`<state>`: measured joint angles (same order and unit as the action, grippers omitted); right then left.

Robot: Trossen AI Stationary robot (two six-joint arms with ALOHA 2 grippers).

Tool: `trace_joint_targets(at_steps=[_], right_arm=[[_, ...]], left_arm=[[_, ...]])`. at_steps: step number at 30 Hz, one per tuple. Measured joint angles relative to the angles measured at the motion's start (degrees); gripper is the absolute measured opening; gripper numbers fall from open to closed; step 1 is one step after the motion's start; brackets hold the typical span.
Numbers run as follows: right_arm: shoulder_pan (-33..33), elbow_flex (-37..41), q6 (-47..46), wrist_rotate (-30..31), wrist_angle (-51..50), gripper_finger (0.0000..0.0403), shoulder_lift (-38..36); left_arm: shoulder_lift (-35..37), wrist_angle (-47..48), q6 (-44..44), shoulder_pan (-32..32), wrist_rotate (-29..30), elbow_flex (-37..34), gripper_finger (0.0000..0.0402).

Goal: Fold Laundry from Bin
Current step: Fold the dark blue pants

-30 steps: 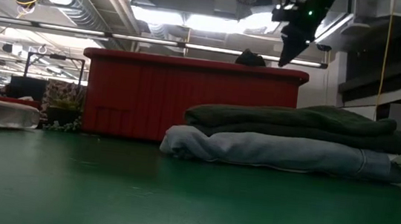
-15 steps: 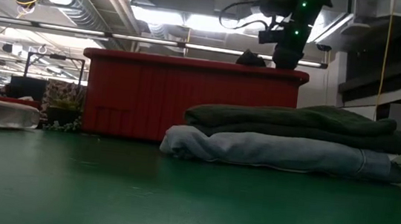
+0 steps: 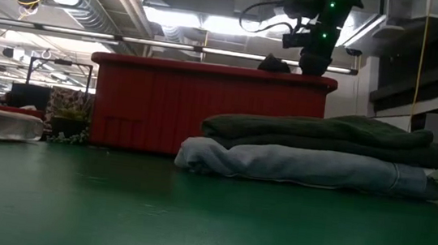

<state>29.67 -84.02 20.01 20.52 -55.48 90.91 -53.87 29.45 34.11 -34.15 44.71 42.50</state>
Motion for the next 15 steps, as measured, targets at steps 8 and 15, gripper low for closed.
trace_joint_targets(at_steps=[8,15], right_arm=[[0.0,-0.01,0.02,-0.01,0.04,0.0019,0.0],[-0.02,-4.18,1.57,-0.05,-1.91,0.0017,0.0]], left_arm=[[0.0,0.0,0.0,0.0,0.0,0.0,0.0002],[0.0,0.02,0.0,0.0,0.0,0.0,0.0002]])
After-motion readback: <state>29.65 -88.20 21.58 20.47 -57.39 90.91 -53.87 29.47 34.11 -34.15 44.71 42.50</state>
